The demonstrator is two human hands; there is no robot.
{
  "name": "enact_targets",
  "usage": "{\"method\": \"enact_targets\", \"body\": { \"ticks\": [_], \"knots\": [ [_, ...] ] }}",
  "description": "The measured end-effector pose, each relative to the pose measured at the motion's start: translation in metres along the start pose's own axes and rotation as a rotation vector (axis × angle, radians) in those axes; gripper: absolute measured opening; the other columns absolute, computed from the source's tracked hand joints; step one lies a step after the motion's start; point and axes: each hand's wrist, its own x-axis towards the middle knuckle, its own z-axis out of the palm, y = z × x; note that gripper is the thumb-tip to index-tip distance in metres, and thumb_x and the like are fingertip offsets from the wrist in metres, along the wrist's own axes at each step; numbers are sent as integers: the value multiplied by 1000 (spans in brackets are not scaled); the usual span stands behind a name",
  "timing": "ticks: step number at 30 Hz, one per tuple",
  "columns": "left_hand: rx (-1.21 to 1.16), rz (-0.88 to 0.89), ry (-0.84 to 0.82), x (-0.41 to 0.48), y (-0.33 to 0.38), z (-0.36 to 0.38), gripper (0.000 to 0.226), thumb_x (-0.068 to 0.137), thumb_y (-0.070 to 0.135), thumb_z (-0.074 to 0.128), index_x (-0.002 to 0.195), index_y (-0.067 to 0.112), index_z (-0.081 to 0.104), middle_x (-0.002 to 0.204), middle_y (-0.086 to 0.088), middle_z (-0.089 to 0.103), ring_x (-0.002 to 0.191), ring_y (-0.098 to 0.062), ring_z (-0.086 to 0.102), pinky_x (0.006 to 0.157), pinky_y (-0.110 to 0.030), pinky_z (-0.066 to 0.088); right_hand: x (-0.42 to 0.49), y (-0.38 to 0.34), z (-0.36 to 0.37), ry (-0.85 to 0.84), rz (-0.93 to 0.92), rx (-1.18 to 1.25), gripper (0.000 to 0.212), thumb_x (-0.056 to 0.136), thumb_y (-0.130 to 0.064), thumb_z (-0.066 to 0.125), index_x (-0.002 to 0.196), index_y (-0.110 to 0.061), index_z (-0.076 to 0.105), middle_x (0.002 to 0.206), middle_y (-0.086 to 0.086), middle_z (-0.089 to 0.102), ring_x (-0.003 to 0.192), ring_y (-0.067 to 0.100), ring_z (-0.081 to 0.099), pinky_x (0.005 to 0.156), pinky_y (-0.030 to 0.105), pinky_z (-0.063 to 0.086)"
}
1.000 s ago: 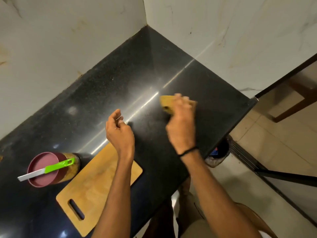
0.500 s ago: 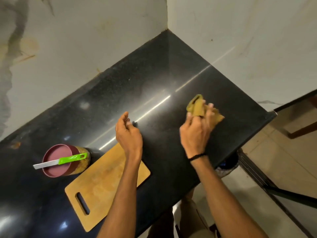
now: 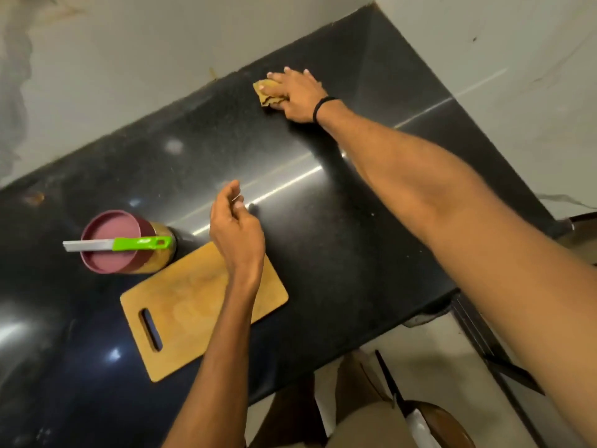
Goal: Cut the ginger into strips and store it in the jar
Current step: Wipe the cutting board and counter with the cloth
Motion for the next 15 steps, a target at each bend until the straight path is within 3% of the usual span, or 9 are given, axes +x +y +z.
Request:
{"method": "enact_targets", "body": {
  "ticks": [4,9,15],
  "knots": [
    [20,-16,6,-20,2,8,36,100,6,45,130,12,62,126,0,66,114,-10,63,100,-32,51,-51,13,6,-16,-125,88,48,96,-27,51,144,-30,45,155,-9,32,147,24,16,117,56,8],
    [1,-44,9,-57,12,21,39,95,6,43,128,14,63,123,-1,67,114,-13,64,101,-35,51,-160,26,18,-18,-123,210,60,86,-48,48,140,-24,51,148,-6,45,145,16,26,117,51,6],
    [-45,-83,-55,-105,34,37,40,94,-1,43,127,10,63,120,-1,67,109,-14,66,97,-28,52,-296,45,40,-133,-118,440,57,79,-43,59,132,-22,60,146,10,47,140,17,35,118,41,-2]
  ]
}}
